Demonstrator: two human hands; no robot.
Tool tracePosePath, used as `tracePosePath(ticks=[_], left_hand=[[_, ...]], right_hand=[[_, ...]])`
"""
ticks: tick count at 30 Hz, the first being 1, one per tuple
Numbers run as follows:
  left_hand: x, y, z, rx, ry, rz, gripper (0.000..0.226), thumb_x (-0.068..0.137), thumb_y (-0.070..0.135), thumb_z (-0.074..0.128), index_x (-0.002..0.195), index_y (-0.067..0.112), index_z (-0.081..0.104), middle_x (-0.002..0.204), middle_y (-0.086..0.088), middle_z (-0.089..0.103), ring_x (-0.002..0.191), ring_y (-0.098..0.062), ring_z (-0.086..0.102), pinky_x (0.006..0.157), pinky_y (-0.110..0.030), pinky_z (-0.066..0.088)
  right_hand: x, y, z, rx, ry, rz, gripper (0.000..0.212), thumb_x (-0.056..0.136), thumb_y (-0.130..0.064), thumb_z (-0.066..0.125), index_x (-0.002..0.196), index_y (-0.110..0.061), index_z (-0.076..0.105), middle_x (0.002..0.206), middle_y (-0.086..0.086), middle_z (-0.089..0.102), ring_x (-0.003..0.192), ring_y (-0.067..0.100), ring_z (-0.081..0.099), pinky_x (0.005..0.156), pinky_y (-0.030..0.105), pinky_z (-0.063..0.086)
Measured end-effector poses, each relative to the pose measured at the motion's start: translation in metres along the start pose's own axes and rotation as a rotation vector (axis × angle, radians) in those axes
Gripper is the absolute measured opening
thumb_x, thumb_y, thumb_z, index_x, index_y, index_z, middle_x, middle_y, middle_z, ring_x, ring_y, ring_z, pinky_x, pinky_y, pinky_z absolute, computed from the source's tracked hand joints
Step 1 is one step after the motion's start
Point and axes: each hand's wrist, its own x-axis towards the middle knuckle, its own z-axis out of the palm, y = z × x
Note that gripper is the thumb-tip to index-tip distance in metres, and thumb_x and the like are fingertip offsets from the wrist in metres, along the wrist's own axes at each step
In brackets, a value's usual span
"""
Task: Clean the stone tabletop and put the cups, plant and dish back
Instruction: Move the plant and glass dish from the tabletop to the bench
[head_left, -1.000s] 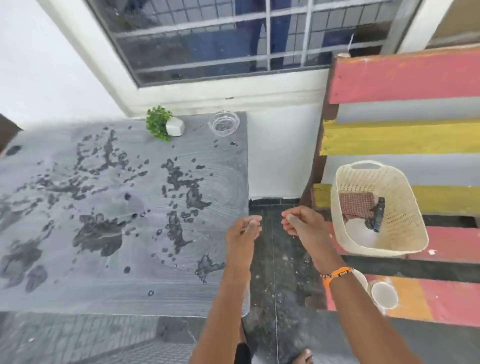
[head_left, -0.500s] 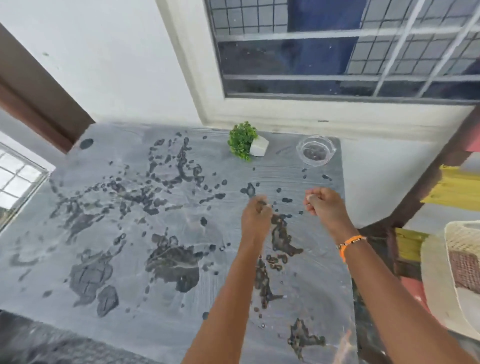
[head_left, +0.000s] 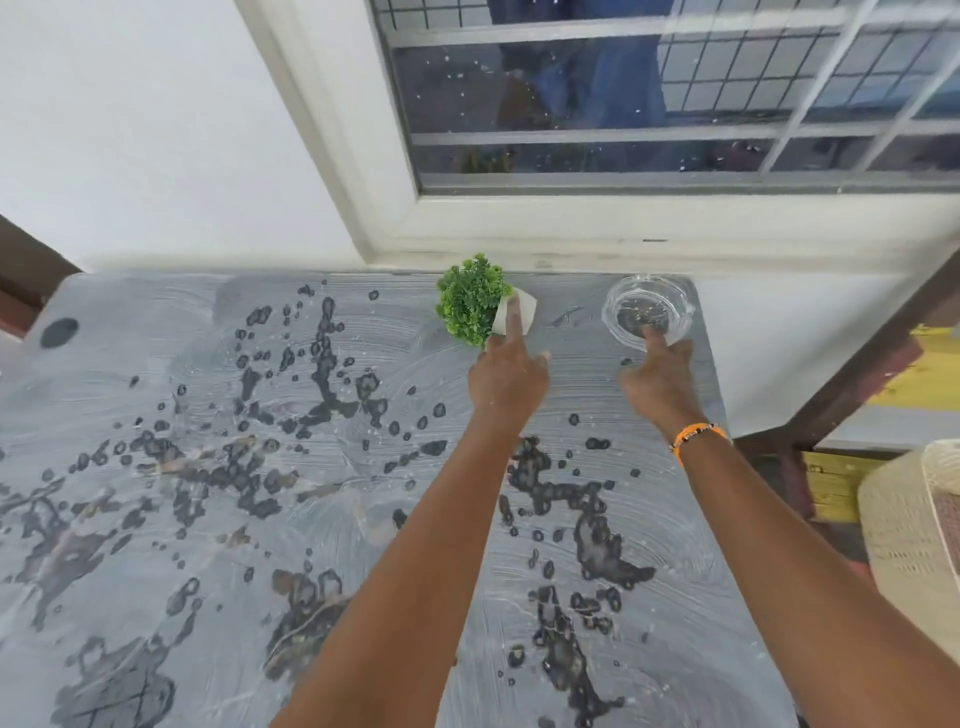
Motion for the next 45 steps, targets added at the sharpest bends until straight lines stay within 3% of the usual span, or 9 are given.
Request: tracePosePath(ticks=[7,12,17,23,26,29,34,39,45], left_hand=[[0.02,0.005,0.001,-0.074,0.128,-0.085,0.058,0.094,0.038,0.042,0.143,0.025,0.015,0.128,-0.016,0.045,0.105,-0.037,0.055,0.086,-0.047,0.045],[0.02,0.002,0.001,-0.155,0.219,-0.101,0.048,0.091,0.034,0.05,0.134,0.021,0.031,0.131,-0.017,0.032,0.109,-0.039,0.048,0.086,-0.051,0.048],[0.023,0.002,0.004,-0.161,0.288,-0.091,0.06,0.086,0.027,0.062,0.132,0.01,0.03,0.141,-0.013,0.028,0.115,-0.036,0.044,0.081,-0.05,0.051],[0.03,-0.002,0.0,-0.174,0.364,-0.009,0.06,0.082,0.012,0.067,0.131,0.006,0.034,0.134,-0.012,0.044,0.118,-0.033,0.045,0.087,-0.043,0.045],[0.03,-0.009,-0.002,-0.184,0.374,0.028,0.06,0.078,0.007,0.069,0.129,0.005,0.037,0.132,-0.012,0.048,0.119,-0.031,0.043,0.092,-0.04,0.042],[0.02,-0.012,-0.001,-0.209,0.388,0.089,0.06,0.073,0.006,0.073,0.124,0.005,0.041,0.124,-0.012,0.052,0.115,-0.029,0.044,0.093,-0.037,0.04],[-0.004,-0.014,0.01,-0.231,0.345,0.207,0.061,0.07,0.003,0.073,0.124,0.007,0.045,0.118,-0.012,0.054,0.111,-0.027,0.045,0.09,-0.033,0.039],[-0.038,-0.003,0.032,-0.291,0.258,0.288,0.05,0.066,0.008,0.075,0.112,0.01,0.055,0.105,-0.006,0.054,0.098,-0.019,0.045,0.078,-0.035,0.045],[-0.099,0.043,0.073,-0.324,0.186,0.457,0.048,0.065,0.006,0.074,0.107,0.015,0.053,0.101,0.014,0.038,0.097,-0.024,0.048,0.08,-0.046,0.05]], right_hand=[[0.006,0.002,0.001,0.083,0.1,0.039,0.03,0.091,-0.016,0.048,0.12,-0.014,0.053,0.131,0.015,0.032,0.104,0.036,0.054,0.09,0.041,0.048],[0.007,0.011,0.002,0.132,0.286,0.006,0.022,0.091,-0.017,0.051,0.099,0.0,0.064,0.117,0.022,0.05,0.089,0.025,0.048,0.068,0.018,0.026],[0.01,0.011,0.0,0.221,0.405,0.051,0.025,0.085,-0.008,0.055,0.11,-0.001,0.053,0.109,0.021,0.061,0.099,0.035,0.057,0.073,0.027,0.037],[0.018,0.01,-0.005,0.265,0.397,0.184,0.036,0.083,-0.012,0.06,0.113,-0.002,0.045,0.093,0.01,0.051,0.079,0.026,0.05,0.066,0.032,0.041],[0.024,0.015,-0.003,0.226,0.362,0.206,0.022,0.08,-0.018,0.06,0.093,0.0,0.058,0.078,0.013,0.056,0.069,0.026,0.051,0.052,0.024,0.037],[0.024,0.016,-0.005,0.247,0.311,0.213,0.027,0.079,-0.02,0.058,0.078,0.006,0.066,0.064,0.018,0.061,0.065,0.03,0.063,0.055,0.024,0.043],[0.009,0.023,-0.009,0.346,0.329,0.171,0.038,0.079,-0.025,0.06,0.047,-0.011,0.048,0.03,-0.002,0.046,0.047,0.024,0.061,0.045,0.022,0.038],[-0.023,0.047,-0.026,0.433,0.401,0.197,0.037,0.08,-0.024,0.06,0.053,-0.014,0.037,0.035,0.001,0.048,0.028,-0.002,0.051,0.029,0.009,0.029],[-0.075,0.102,-0.073,0.433,0.461,0.202,0.017,0.081,-0.019,0.057,0.073,-0.005,0.052,0.055,0.009,0.057,0.045,0.01,0.062,0.036,0.01,0.037]])
